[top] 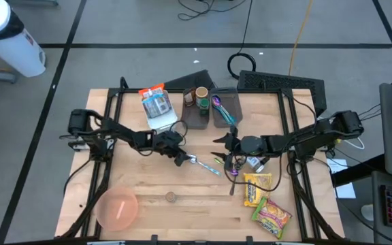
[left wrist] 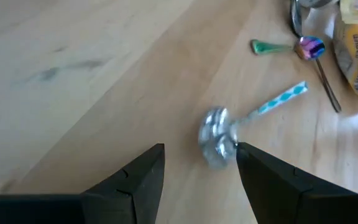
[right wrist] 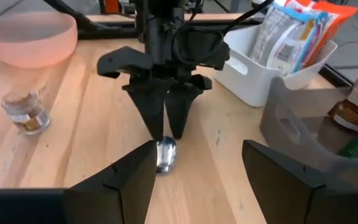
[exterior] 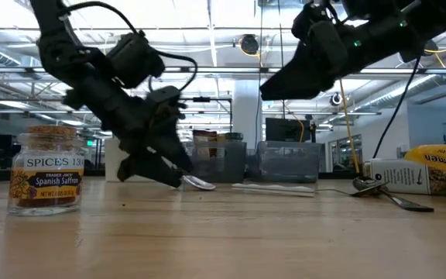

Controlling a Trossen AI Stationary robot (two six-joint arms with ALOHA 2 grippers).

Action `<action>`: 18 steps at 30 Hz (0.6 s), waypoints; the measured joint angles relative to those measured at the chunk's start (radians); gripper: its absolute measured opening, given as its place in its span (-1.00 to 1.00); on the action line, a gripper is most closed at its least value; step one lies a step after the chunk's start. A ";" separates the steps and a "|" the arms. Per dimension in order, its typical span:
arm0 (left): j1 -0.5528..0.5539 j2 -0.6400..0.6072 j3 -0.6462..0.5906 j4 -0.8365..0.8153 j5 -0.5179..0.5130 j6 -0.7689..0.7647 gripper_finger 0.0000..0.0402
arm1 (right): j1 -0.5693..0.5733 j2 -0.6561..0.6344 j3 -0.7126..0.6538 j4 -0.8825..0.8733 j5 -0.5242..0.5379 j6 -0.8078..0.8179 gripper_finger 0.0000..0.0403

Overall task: Pick & Place Food Item
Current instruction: Put the blue patterned spoon into the right black bin

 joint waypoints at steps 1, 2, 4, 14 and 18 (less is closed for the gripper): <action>-0.003 0.009 0.006 0.006 0.000 -0.002 0.04 | 0.000 -0.004 -0.003 0.003 0.000 -0.001 0.13; -0.004 0.017 0.015 0.000 0.005 -0.002 0.04 | 0.000 -0.005 -0.004 0.013 0.000 -0.001 0.13; -0.010 0.040 0.042 -0.001 0.008 -0.001 0.04 | 0.000 -0.006 -0.005 0.024 0.001 -0.002 0.13; -0.006 0.057 0.134 -0.164 0.035 0.087 -0.70 | 0.000 -0.005 -0.008 0.004 0.000 -0.020 0.11; 0.005 0.037 0.157 -0.178 0.052 0.136 -0.93 | 0.000 -0.007 -0.008 0.017 0.001 -0.120 0.11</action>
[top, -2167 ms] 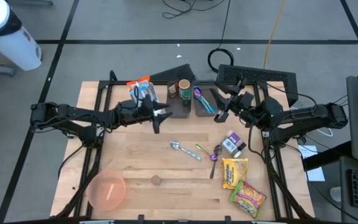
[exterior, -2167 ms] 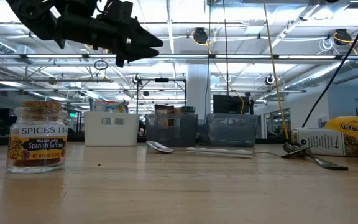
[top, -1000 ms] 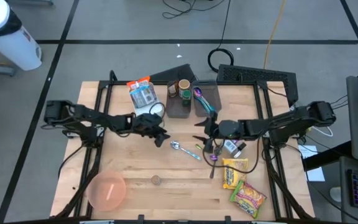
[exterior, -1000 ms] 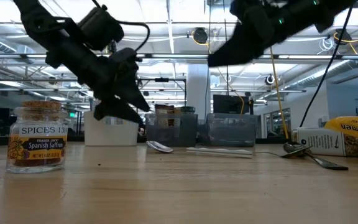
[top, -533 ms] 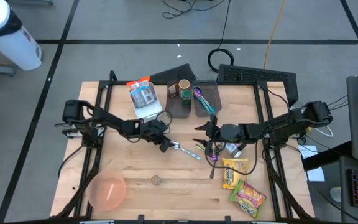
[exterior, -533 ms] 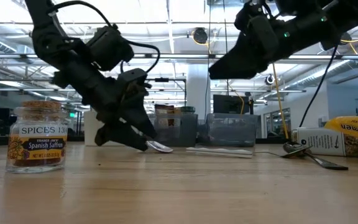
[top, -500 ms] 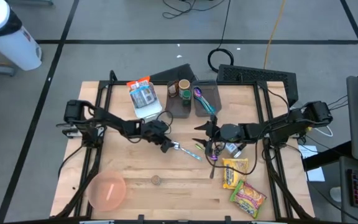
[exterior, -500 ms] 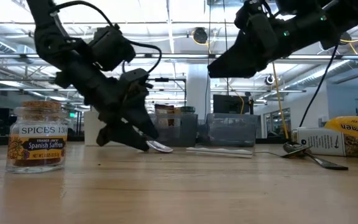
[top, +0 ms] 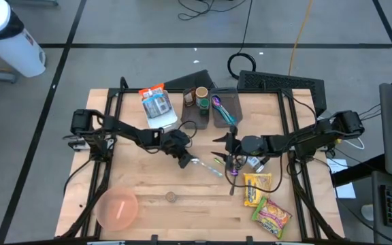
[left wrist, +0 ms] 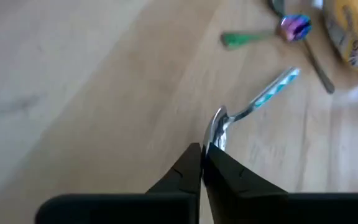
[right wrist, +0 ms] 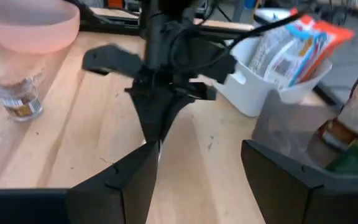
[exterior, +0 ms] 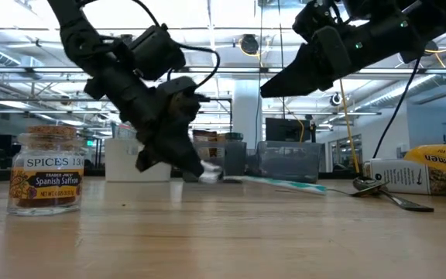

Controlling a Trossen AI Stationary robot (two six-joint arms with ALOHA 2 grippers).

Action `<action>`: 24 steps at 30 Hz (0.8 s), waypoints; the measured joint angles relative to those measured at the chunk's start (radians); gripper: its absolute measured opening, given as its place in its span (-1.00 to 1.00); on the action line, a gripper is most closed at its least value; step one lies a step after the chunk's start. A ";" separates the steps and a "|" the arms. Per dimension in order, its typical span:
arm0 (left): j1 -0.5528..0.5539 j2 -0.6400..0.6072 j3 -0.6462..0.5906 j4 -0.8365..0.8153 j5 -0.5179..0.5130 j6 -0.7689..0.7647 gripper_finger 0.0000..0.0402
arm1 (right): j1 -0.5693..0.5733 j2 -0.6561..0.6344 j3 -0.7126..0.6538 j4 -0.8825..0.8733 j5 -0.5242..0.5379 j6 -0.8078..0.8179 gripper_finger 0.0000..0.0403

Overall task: Pick & Place Food Item
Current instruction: Put the blue patterned spoon into the right black bin

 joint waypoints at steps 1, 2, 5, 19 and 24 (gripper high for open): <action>0.005 -0.009 0.009 -0.018 -0.003 0.013 -0.94 | 0.000 -0.005 0.000 0.005 0.000 -0.029 0.11; 0.007 -0.022 0.017 -0.053 -0.009 0.028 -0.96 | 0.000 -0.011 0.000 0.010 0.000 -0.056 0.11; 0.009 -0.072 0.056 -0.149 -0.052 0.083 -0.97 | 0.001 -0.040 0.006 0.011 0.001 -0.136 0.11; 0.030 -0.277 0.278 -0.398 -0.388 0.316 -0.99 | 0.168 -0.050 0.265 -0.243 0.556 -0.537 0.05; 0.030 -0.277 0.320 -0.376 -0.397 0.359 -0.99 | 0.169 0.002 0.304 -0.259 0.584 -0.541 0.05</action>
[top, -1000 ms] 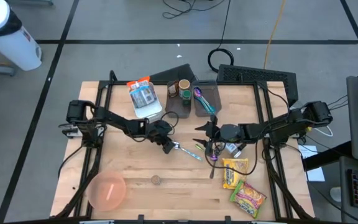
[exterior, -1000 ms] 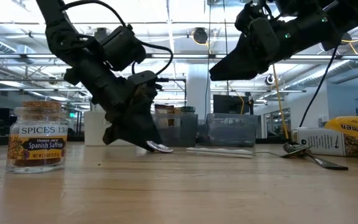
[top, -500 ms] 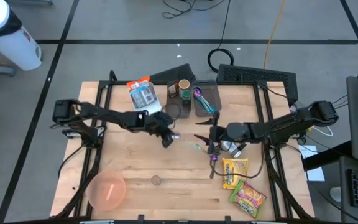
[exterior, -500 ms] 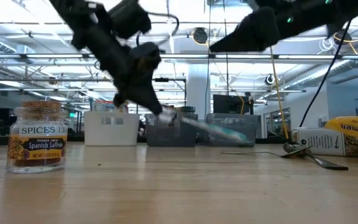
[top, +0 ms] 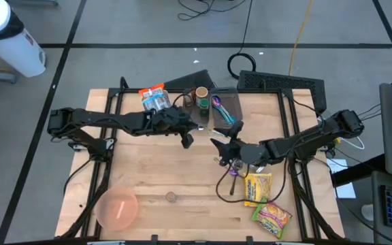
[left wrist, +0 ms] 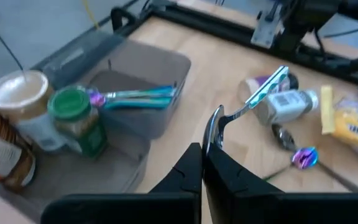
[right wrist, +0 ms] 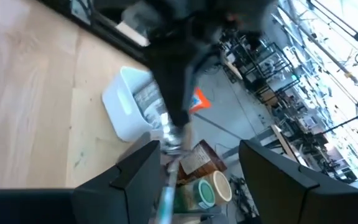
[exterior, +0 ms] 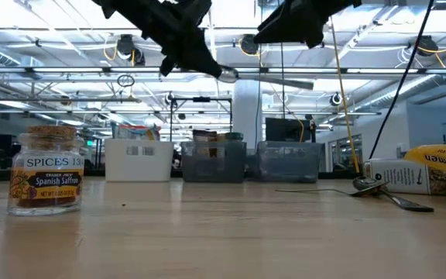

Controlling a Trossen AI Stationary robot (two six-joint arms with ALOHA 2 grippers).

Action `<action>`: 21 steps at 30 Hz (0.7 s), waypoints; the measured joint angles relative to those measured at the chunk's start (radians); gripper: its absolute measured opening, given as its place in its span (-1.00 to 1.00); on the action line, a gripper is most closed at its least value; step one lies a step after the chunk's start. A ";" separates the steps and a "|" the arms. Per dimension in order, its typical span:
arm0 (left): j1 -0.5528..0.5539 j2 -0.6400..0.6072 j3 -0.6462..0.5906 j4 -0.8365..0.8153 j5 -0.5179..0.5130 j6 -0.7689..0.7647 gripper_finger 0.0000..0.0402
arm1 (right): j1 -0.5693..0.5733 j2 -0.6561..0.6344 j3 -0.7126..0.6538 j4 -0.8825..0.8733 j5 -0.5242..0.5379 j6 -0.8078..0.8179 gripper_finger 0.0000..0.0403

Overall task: Pick & Place Food Item
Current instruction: Put the blue patterned spoon into the right black bin

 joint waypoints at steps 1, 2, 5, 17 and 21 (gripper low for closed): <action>0.000 0.000 0.001 0.015 -0.001 0.004 -0.99 | 0.000 0.008 0.000 -0.002 0.000 -0.001 0.05; 0.000 0.000 0.001 0.026 -0.004 0.010 -0.99 | 0.000 0.015 0.000 -0.007 0.002 0.003 0.05; 0.000 0.000 0.001 0.042 -0.009 0.014 -0.99 | -0.004 0.041 0.000 -0.003 0.063 0.012 0.05; 0.000 0.000 0.001 0.081 -0.015 0.017 -0.99 | -0.020 0.123 0.000 -0.002 0.231 0.036 0.04; -0.001 0.000 0.001 0.083 -0.015 0.018 -0.99 | -0.029 0.122 0.000 -0.001 0.257 0.028 0.01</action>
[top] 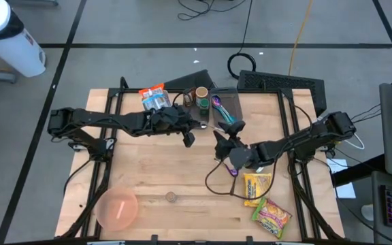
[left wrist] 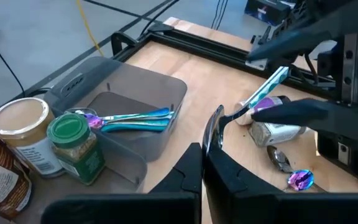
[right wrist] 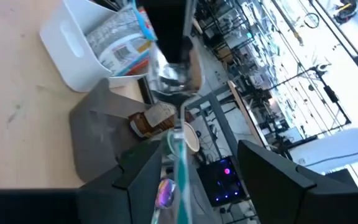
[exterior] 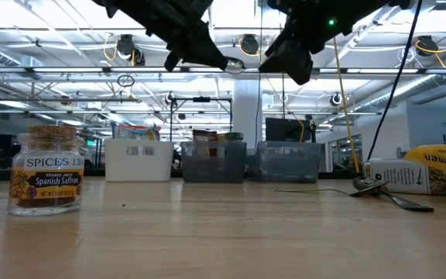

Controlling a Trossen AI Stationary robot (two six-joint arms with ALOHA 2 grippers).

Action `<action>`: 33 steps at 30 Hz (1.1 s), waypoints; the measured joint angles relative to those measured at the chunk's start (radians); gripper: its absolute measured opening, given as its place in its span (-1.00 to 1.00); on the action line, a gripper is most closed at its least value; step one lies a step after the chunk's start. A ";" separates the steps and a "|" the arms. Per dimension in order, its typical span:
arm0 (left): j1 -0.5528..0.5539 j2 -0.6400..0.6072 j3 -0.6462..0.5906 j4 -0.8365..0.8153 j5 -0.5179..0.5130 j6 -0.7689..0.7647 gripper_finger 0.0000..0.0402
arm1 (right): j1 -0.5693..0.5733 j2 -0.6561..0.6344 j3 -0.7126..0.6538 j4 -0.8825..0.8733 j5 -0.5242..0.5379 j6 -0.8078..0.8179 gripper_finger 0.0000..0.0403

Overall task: Pick & Place Food Item
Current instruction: Put the blue patterned spoon into the right black bin

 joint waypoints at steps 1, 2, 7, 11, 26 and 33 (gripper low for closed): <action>0.000 0.000 0.000 0.001 0.000 0.000 -0.99 | -0.001 0.000 0.000 0.000 -0.001 -0.001 0.00; 0.000 0.000 0.000 0.003 0.000 0.001 -0.99 | -0.001 -0.001 0.000 0.000 -0.001 -0.003 -0.01; 0.000 0.000 0.000 0.015 0.000 0.009 -0.99 | -0.002 -0.002 0.000 -0.003 -0.001 -0.021 -0.07; 0.000 0.000 0.000 0.028 0.000 0.010 -0.99 | -0.006 -0.002 0.000 -0.014 -0.001 -0.022 -0.17; 0.000 0.000 0.000 0.035 0.001 0.017 -0.99 | -0.021 -0.002 0.000 -0.023 -0.002 -0.022 -0.77; 0.000 0.000 0.000 0.037 0.000 0.020 -0.98 | -0.026 -0.002 -0.001 -0.027 -0.008 -0.027 -0.91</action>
